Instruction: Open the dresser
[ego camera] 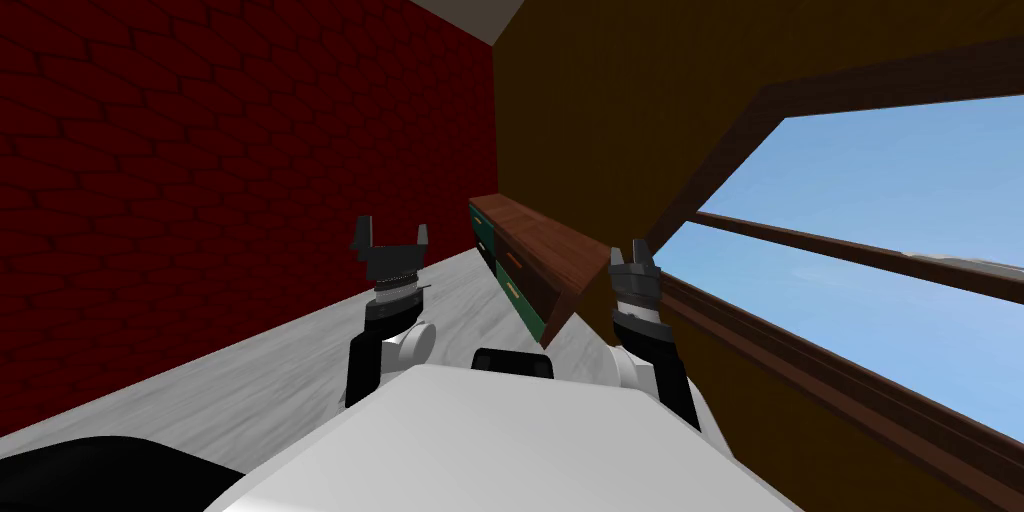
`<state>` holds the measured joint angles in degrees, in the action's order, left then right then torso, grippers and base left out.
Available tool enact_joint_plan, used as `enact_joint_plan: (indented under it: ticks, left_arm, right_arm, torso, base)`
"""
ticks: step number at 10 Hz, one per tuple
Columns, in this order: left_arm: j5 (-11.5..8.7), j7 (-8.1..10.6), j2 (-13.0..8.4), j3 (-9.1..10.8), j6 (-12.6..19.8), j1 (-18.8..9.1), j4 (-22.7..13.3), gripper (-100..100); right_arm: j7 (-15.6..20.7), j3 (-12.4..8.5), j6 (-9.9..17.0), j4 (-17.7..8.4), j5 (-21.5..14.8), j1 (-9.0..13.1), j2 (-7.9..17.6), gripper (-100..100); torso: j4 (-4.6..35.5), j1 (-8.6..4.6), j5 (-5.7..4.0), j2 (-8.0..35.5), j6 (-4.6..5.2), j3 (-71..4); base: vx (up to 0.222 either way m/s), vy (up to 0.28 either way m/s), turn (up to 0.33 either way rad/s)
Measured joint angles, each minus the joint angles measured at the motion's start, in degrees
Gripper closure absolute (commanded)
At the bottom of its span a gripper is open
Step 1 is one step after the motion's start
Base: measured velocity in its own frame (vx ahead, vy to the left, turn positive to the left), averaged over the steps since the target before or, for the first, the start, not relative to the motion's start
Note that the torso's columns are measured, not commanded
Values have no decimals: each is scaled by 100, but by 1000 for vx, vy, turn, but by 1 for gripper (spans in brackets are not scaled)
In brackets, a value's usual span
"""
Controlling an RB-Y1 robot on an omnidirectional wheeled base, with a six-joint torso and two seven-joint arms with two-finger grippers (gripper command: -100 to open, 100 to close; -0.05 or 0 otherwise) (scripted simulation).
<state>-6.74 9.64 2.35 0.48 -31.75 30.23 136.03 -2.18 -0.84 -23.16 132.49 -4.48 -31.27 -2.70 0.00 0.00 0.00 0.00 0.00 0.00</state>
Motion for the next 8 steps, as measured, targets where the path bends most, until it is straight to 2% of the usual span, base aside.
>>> enact_joint_plan:
  ticks: [2,8]
  left_arm:
    - [0,0,0,0,0,0,0,0]
    - [0,0,0,0,0,0,2,0]
  right_arm:
    - [0,0,0,0,0,0,0,0]
    - [0,0,-1,2,0,0,0,0]
  torso:
    - [600,0,0,597,0,-1200]
    - [3114,0,0,3116,0,-6227]
  base:
    - [0,0,0]
    - [0,0,0]
